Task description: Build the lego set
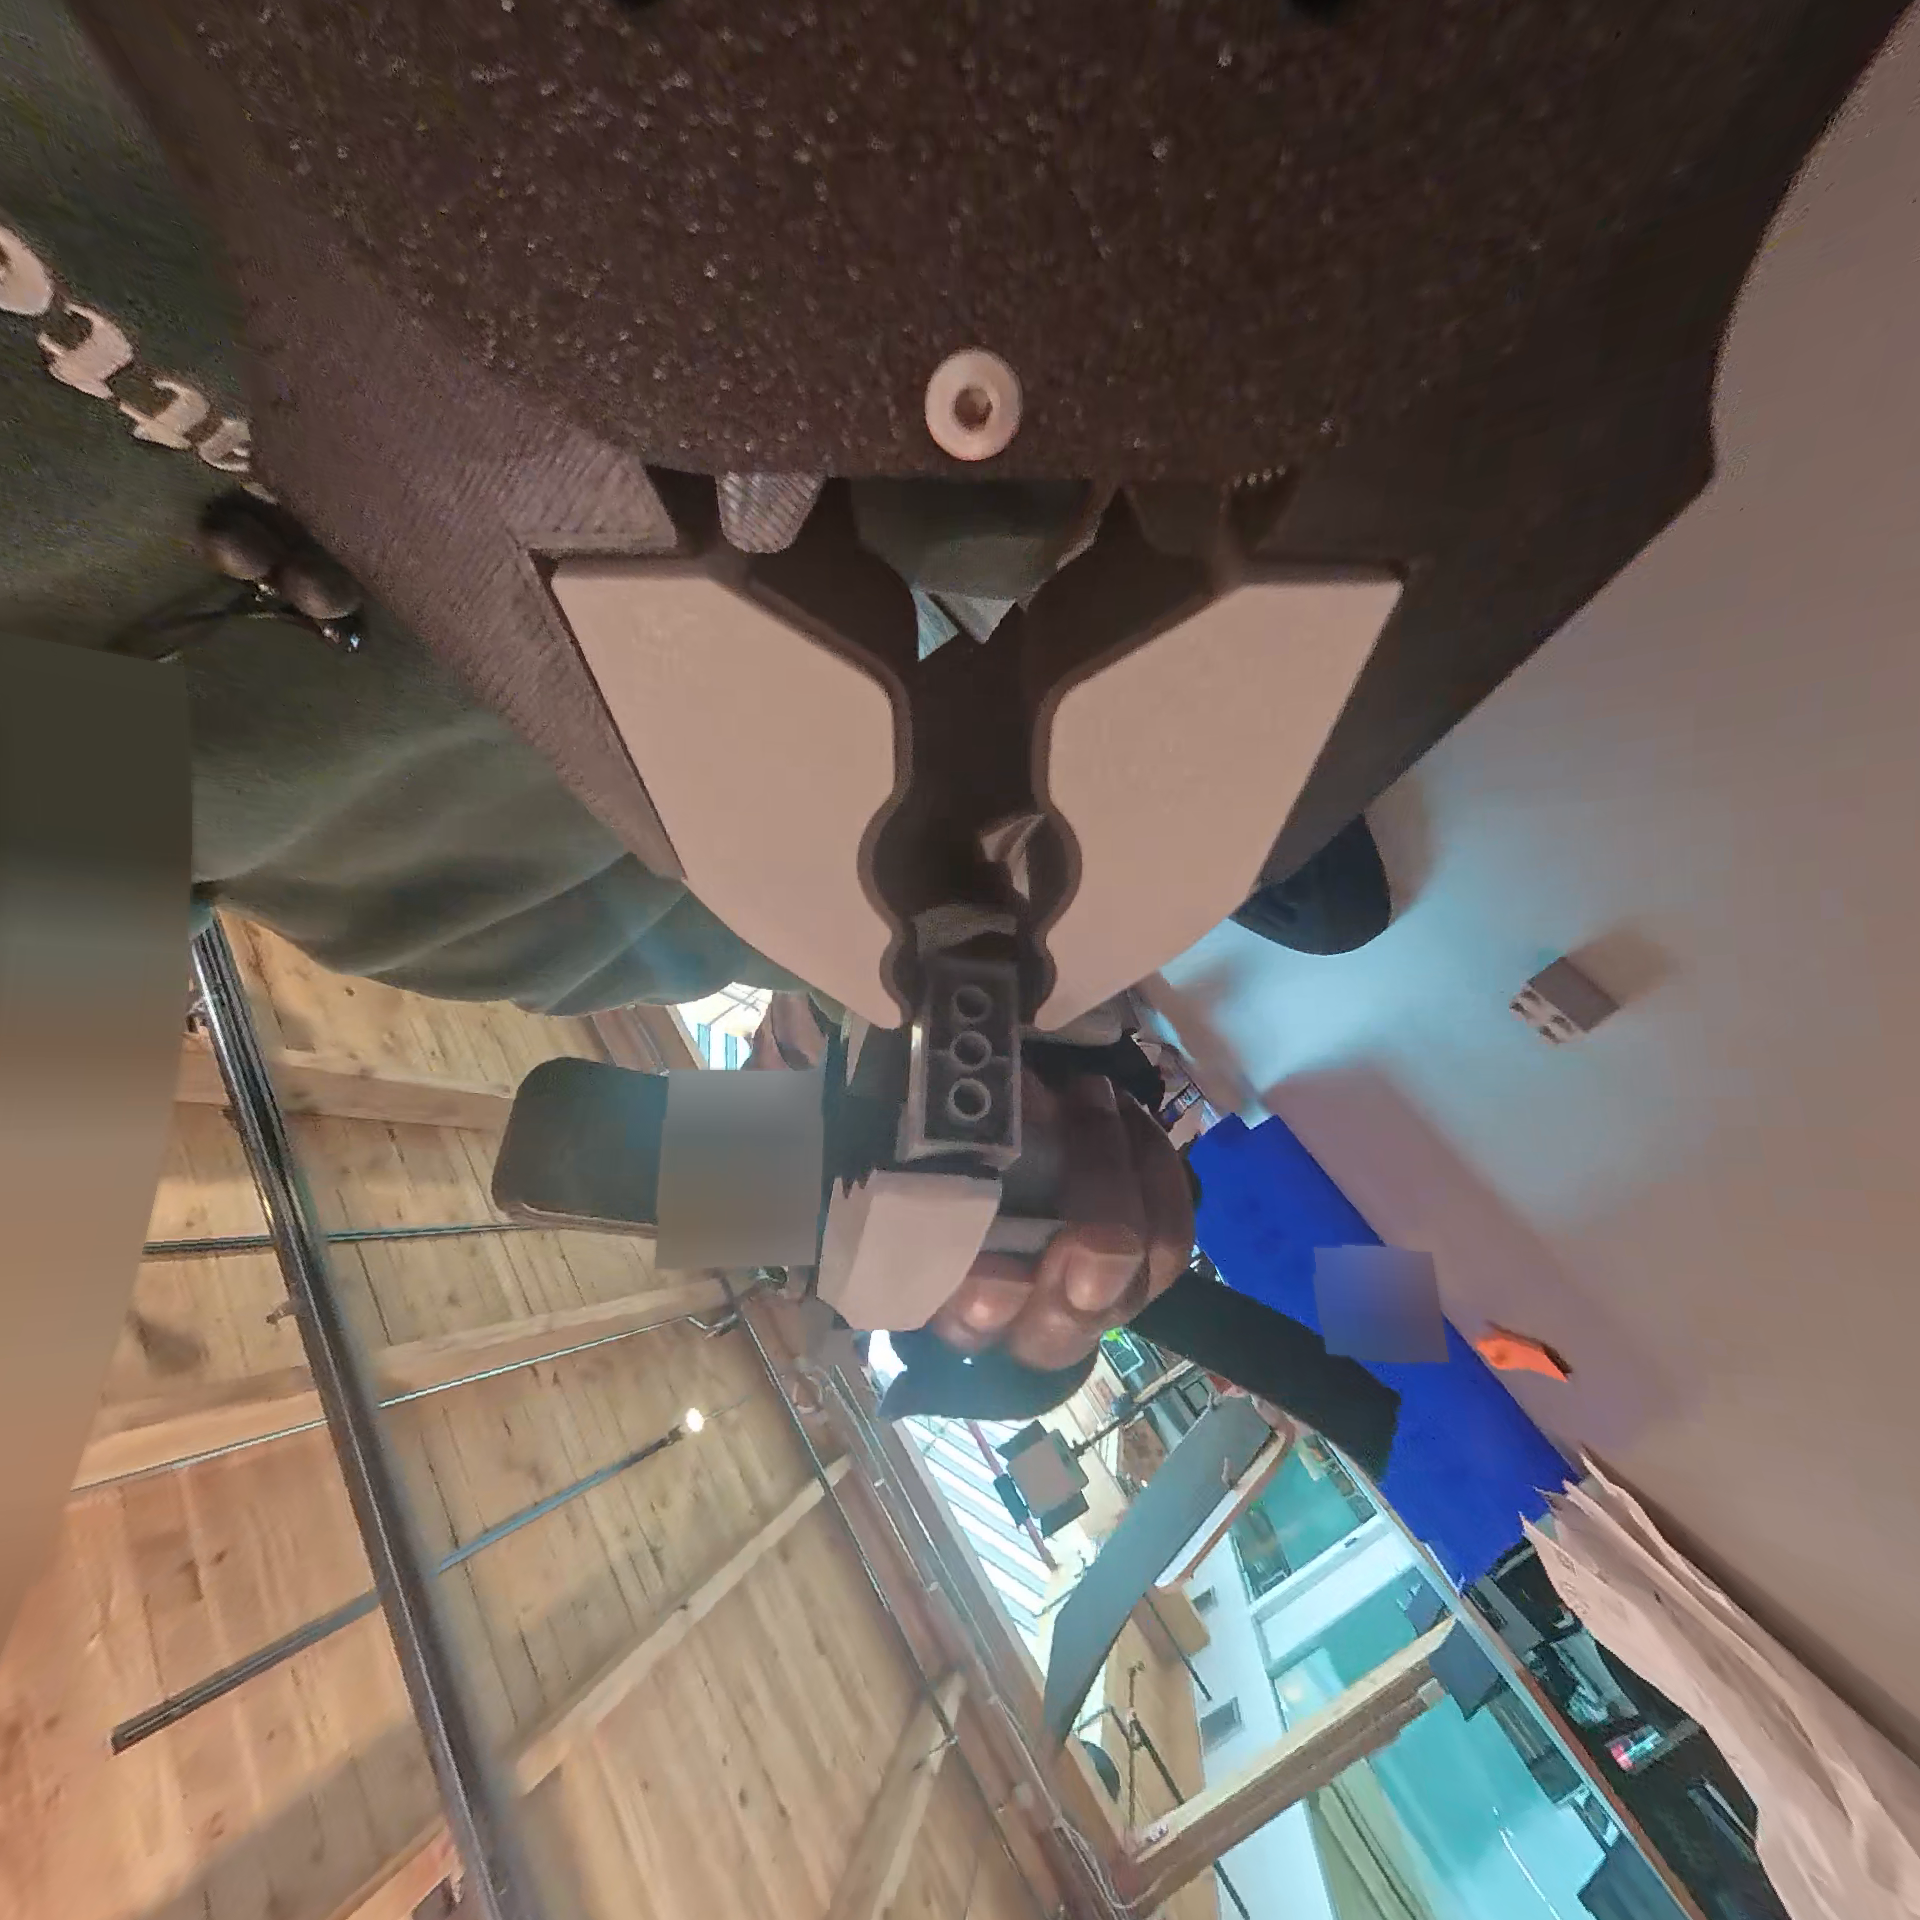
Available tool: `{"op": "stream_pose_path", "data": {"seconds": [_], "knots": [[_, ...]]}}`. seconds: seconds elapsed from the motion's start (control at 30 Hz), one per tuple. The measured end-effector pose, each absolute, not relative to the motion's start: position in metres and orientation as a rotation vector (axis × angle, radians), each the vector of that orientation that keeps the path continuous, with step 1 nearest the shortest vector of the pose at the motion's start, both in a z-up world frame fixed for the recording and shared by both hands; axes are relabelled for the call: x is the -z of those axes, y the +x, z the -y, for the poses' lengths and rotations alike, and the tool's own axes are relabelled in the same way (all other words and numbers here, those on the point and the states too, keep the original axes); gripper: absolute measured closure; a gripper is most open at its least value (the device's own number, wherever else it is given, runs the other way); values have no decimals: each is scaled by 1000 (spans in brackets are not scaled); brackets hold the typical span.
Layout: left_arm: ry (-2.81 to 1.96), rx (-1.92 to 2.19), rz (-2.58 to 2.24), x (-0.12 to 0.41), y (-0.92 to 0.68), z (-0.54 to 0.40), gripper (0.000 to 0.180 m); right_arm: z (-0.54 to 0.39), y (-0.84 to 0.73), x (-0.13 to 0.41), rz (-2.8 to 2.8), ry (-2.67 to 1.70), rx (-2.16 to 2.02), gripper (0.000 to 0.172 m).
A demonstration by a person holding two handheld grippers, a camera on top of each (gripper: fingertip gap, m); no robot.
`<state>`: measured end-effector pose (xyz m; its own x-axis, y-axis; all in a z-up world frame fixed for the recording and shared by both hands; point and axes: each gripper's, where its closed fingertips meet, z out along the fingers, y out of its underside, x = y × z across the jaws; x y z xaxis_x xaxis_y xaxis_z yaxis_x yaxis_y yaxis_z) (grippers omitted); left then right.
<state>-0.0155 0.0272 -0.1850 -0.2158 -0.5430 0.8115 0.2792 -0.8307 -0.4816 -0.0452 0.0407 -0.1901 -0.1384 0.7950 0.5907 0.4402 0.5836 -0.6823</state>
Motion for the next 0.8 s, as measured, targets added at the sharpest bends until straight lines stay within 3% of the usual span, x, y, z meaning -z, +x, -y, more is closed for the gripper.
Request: {"op": "stream_pose_path", "data": {"seconds": [0.33,0.57,0.8], "knots": [[-1699,1855,-336,204,-13,-36,153,-47,-27,213,2022,-1358,-226,137],[-1786,1811,-301,217,-12,-40,163,-53,-31,226,2064,-1348,56,136],[-1695,1953,-370,203,-14,-27,164,-41,-30,211,2010,-1249,-306,131]]}}
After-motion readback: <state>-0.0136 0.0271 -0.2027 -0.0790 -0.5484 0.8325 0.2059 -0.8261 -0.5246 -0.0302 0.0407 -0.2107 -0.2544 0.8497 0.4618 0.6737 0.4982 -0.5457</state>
